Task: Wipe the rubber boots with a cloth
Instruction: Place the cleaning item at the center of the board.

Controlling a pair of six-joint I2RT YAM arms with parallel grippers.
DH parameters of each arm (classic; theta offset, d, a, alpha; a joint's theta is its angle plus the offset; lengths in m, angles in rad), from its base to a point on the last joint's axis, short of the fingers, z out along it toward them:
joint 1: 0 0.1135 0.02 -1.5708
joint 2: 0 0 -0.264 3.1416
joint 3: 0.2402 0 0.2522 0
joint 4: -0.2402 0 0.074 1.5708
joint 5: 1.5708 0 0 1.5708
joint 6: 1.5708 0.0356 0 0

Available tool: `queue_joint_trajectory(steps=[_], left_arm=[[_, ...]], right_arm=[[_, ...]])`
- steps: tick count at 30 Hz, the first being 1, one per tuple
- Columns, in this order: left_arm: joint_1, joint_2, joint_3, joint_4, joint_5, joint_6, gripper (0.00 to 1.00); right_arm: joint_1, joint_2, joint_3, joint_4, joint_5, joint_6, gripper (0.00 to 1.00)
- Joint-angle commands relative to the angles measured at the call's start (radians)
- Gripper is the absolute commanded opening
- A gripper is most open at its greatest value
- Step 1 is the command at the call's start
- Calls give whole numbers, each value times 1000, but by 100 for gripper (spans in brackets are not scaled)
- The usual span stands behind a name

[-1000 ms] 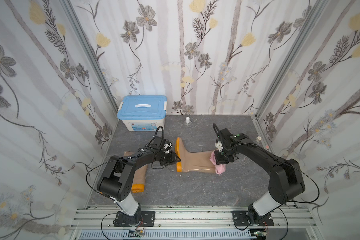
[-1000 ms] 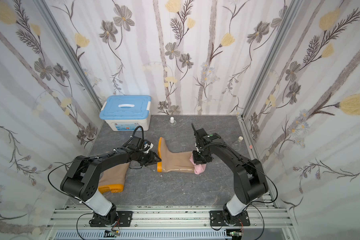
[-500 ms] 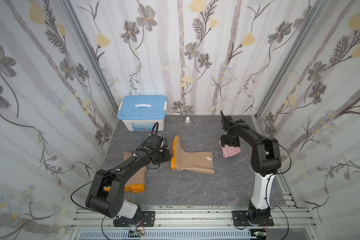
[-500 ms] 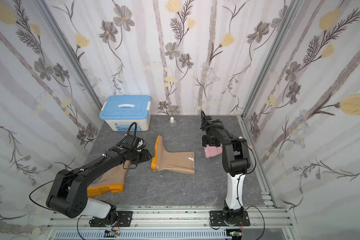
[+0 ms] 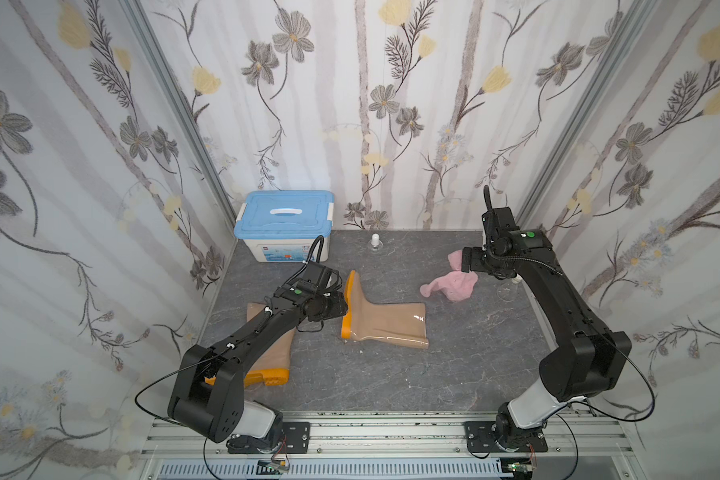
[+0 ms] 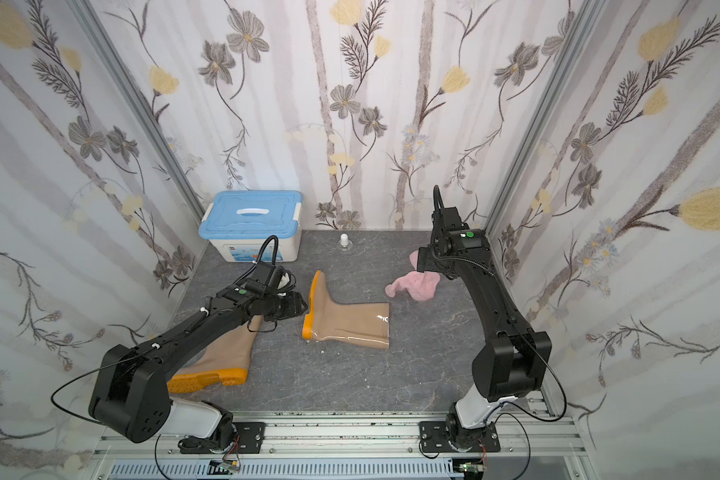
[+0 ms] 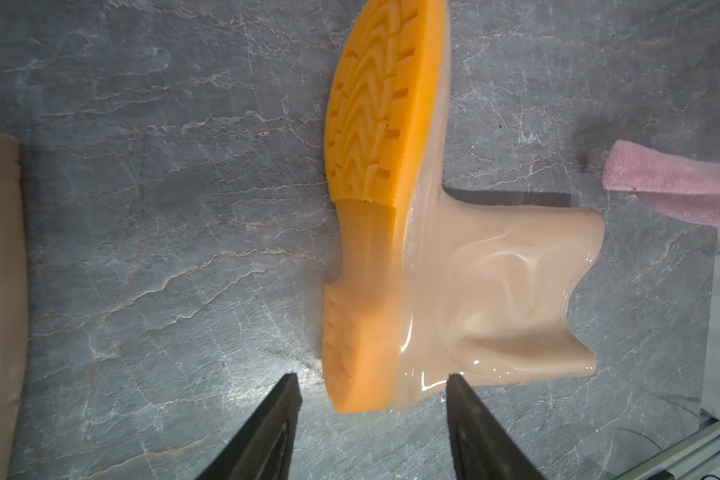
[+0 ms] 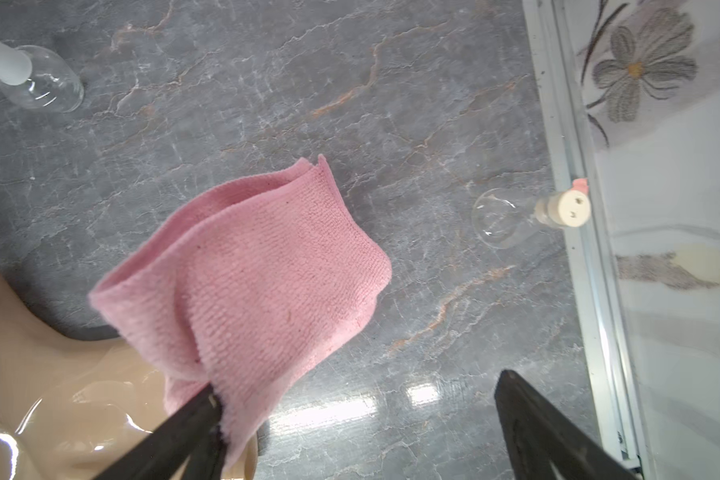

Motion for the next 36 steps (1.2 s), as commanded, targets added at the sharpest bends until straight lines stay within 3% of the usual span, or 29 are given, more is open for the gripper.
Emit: queue_joint_trajectory(steps=[1,7,9,11,13,17,19,29,36], left_arm=[[-11,5,9,-18,-11,12,59],[-57,48,53,-15,-12,10,59],[-78,65,71,-15,-18,10,59],[-98,84,85,-13,-20,8,59],[-110,103,96,-7,-18,5,59],[-151,151,140,35,-5,-21,59],[-183,182,173,75,10,-43,59],[-416,479,470,161,33,-84,58],[-494,682,661,150,60,-109,58]], right_arm=[[-41,-57,-44,-14,72,14,97],[-106,43,-45,-82,-81,-14,93],[-87,-5,-64,-42,-95,-23,92],[-66,-130,-155,104,-96,-40,95],[-80,-148,-183,152,-108,-36,99],[-94,57,-103,-15,-127,-45,97],[-93,107,-128,-4,-162,-47,96],[-92,291,-113,50,-146,-18,96],[-99,358,-85,64,-168,-25,96]])
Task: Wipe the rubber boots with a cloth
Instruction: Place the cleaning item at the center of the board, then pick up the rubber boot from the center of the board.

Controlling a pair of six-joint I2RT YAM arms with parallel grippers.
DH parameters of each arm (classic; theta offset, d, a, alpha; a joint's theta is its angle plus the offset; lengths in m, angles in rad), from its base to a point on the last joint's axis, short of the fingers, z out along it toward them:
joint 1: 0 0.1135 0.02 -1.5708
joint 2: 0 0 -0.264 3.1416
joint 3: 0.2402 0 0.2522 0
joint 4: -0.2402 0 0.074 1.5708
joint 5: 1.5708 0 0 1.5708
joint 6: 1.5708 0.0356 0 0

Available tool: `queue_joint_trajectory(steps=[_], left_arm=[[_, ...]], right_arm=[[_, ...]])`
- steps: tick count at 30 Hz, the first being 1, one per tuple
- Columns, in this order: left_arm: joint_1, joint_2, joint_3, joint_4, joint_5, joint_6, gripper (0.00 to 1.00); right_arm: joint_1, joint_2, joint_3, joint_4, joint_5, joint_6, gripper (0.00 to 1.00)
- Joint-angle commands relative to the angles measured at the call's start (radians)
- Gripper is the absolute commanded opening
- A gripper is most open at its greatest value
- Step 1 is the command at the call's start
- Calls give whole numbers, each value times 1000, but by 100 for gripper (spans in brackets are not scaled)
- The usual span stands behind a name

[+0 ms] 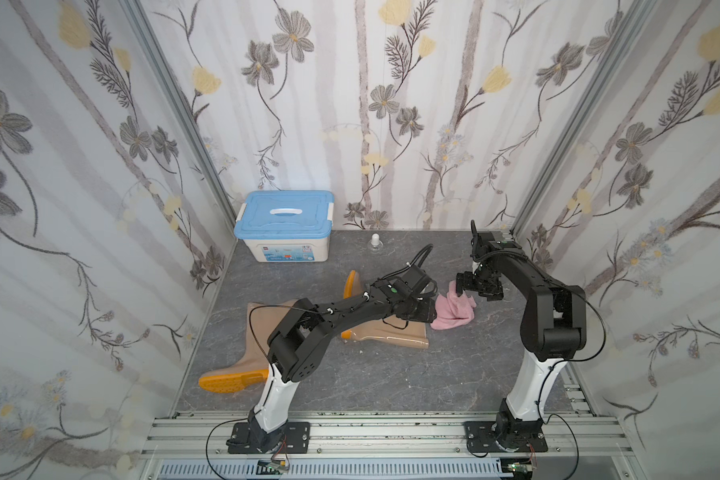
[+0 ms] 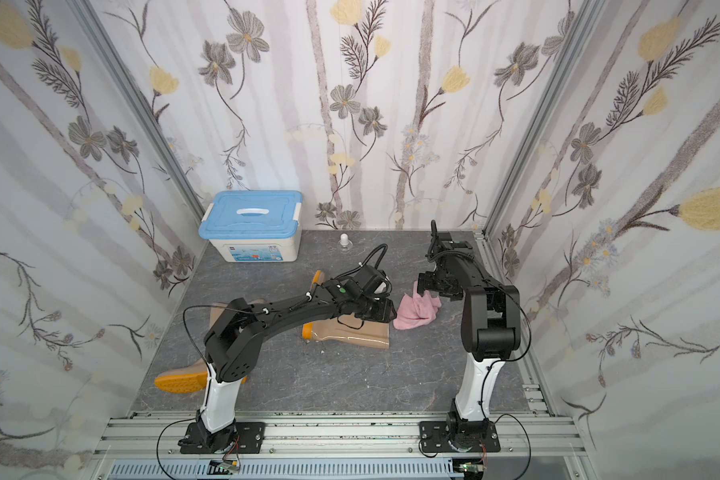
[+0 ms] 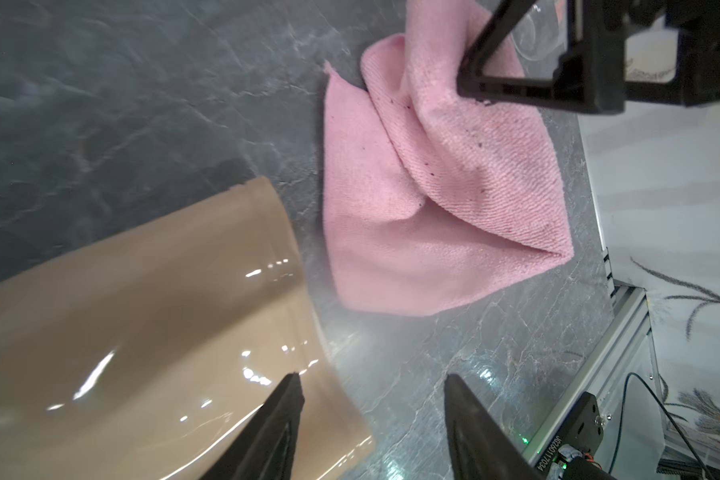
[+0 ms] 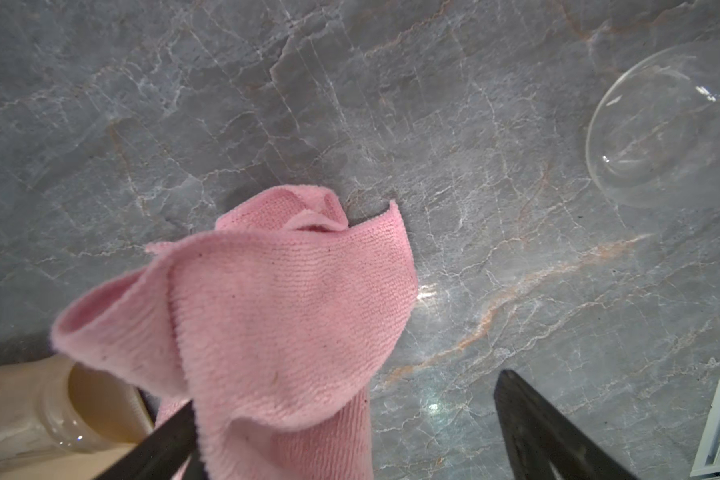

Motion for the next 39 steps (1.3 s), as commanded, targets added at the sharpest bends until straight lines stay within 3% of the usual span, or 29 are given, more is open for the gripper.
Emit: queue_joint_trajectory(steps=[1,14,24,27,34,39], left_arm=[[-15,58,77,-1,3,-14,57],[-58,297,261,18,132,-92,56],[-55,399,376,-81,154,-87,56],[-55,404,387,-91,158,-83,56],[-58,402,400,-112,160,-71,56],[-58,353,535,-289,94,37,56]], right_arm=[[-6,9,6,8,-21,0,96],[-51,5,-10,33,-71,-8,95],[-96,-222,188,-101,-53,-29,97],[-98,-292,266,-138,-41,-30,97],[-98,-455,281,-118,-42,-25,99],[-98,-497,193,-128,-60,-17,99]])
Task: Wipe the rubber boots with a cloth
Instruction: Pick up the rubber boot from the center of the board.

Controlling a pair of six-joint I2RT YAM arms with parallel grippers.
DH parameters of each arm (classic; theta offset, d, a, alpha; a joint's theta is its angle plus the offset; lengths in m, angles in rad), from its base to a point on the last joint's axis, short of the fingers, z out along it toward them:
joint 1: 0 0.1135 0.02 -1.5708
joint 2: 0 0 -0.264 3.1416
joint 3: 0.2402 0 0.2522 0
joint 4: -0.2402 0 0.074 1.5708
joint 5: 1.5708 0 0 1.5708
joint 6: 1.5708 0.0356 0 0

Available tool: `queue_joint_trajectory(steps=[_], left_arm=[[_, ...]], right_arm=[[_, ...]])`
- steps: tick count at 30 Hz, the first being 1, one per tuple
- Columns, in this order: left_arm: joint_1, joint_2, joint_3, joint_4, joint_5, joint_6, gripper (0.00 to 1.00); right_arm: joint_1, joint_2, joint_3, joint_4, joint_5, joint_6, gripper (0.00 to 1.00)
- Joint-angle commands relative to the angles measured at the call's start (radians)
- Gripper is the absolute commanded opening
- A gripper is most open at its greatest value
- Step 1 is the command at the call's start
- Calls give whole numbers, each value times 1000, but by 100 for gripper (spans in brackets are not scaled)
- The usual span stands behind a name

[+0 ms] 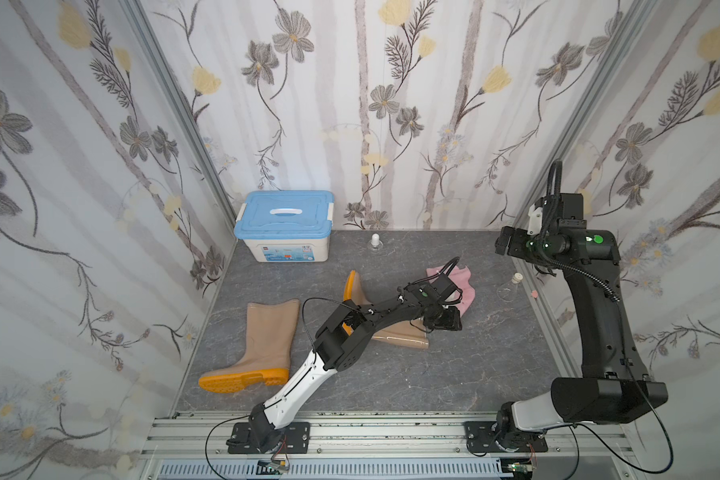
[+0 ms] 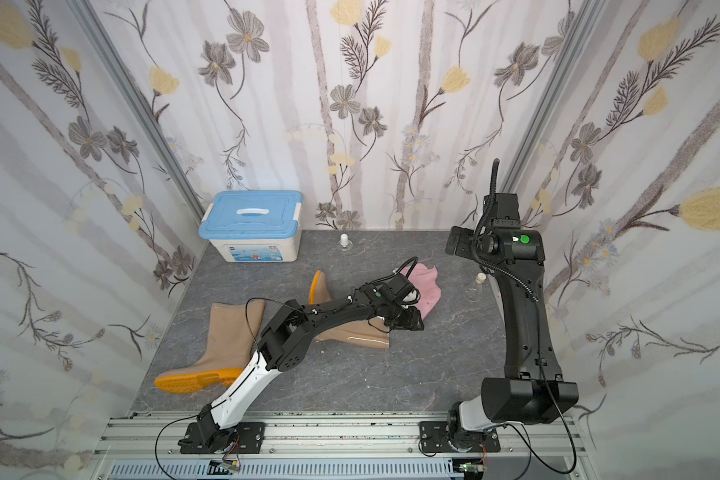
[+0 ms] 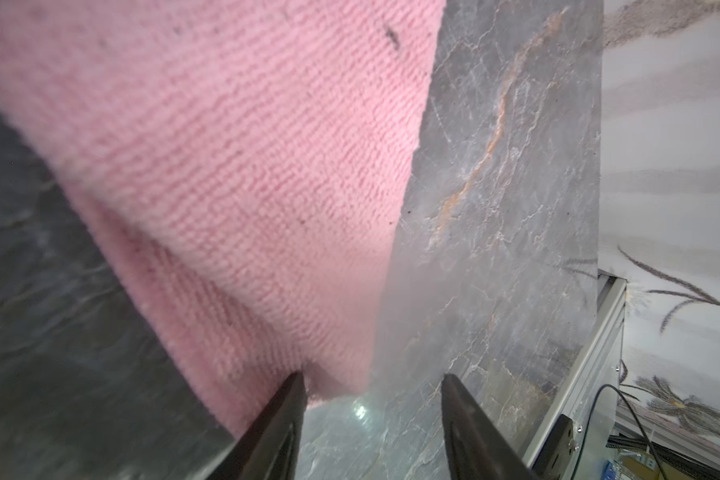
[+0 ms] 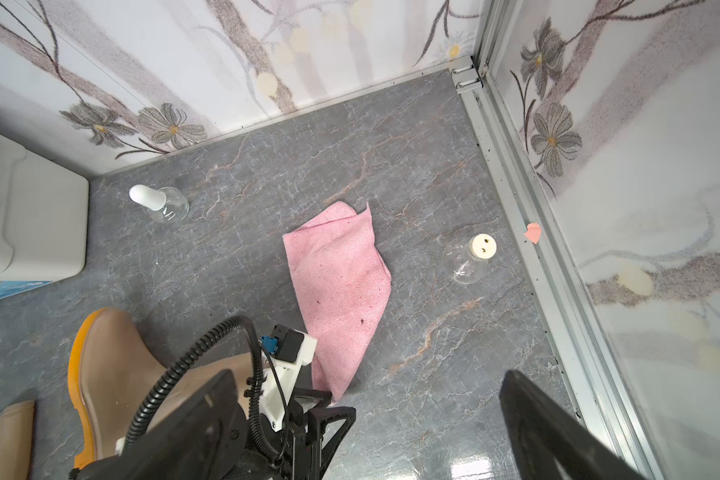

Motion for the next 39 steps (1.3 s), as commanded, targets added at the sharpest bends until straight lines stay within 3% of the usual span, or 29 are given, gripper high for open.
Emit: queue_joint_trajectory(steps=[1,5,9,11,17,22,25,30,39], left_arm=[[3,-35,132,-214,-59,118,56],[1,-2,400,-509,-167,260,56],[8,-35,444,-580,-276,330,56],[35,-93,363,-557,-285,326,55],[240,-505,-258,-238,-205,215,56],[455,-793,-562,-166,-203,188,57],[548,-908,-668,-148,-198,184,58],[675,-1019,-784,-103,-135,164,58],[773,-1089,-877,-85,-71,170,58]], right_arm=[[1,-30,-76,-15,-16,8,99],[1,-82,-177,23,-17,23,99],[0,-116,-210,29,-32,39,99],[1,-132,-226,35,-74,55,99],[49,-202,-443,151,-244,166,97],[273,-215,-661,299,-264,335,95],[391,-232,-813,452,-297,495,94],[465,-297,-1094,764,-335,833,88],[564,-285,-1224,918,-241,1132,77]])
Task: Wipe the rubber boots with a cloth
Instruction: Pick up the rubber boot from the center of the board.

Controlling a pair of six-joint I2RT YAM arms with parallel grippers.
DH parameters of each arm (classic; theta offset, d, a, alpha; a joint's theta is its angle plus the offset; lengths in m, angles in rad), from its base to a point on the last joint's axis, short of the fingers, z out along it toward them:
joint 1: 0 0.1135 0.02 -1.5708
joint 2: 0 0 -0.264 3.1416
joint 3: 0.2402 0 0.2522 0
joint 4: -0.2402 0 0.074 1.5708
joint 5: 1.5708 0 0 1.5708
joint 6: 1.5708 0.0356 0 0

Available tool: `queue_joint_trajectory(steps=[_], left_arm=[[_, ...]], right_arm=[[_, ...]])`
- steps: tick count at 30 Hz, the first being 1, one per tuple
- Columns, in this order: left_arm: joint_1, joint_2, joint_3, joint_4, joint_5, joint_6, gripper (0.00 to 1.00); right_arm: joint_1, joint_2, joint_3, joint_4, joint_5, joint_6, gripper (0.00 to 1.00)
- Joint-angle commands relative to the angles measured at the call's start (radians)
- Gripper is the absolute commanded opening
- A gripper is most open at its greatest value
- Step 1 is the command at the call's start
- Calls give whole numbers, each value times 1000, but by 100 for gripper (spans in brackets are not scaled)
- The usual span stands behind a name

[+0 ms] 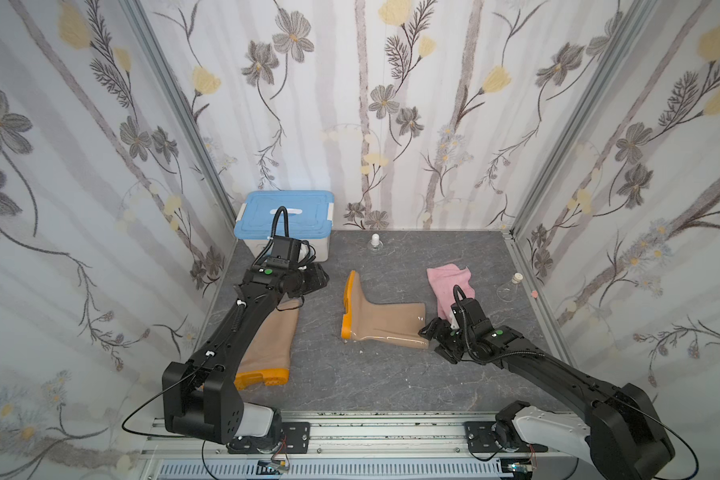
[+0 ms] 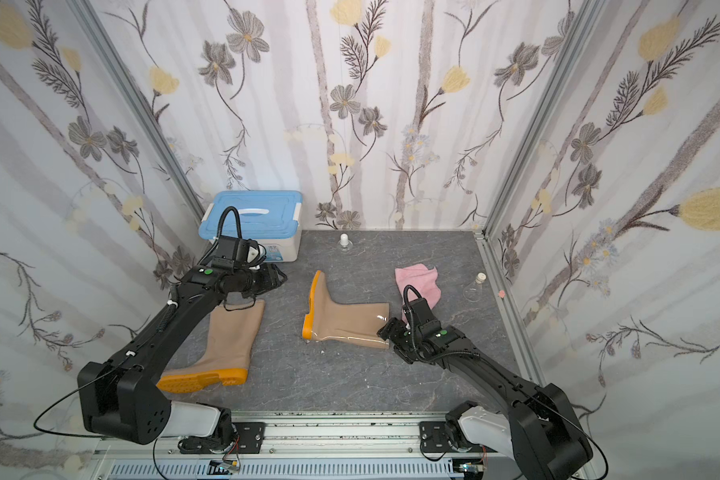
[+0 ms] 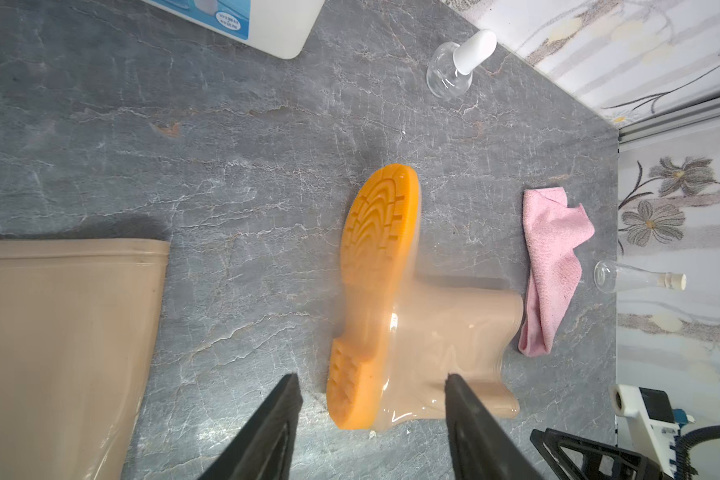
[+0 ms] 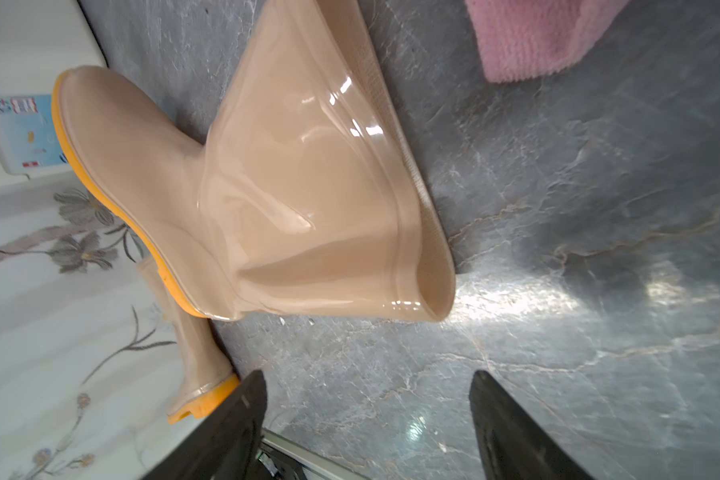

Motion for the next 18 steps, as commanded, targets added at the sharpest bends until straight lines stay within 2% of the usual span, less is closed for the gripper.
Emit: queue_joint_trajectory(steps=[1,9,14,17,18], left_arm=[[13,-14,-17,40,37,-2,58],[35,-3,-23,41,59,10,59],[42,2,-18,31,58,18,59],[49,-2,-19,30,58,19,59],[49,-2,-19,30,61,18,59]], right_arm=[[16,26,-24,128,43,179,77],[44,126,-67,258,60,277,76],[59,230,-54,339,63,290,74],[58,285,-40,385,98,270,57],[54,310,-30,410,103,255,38]])
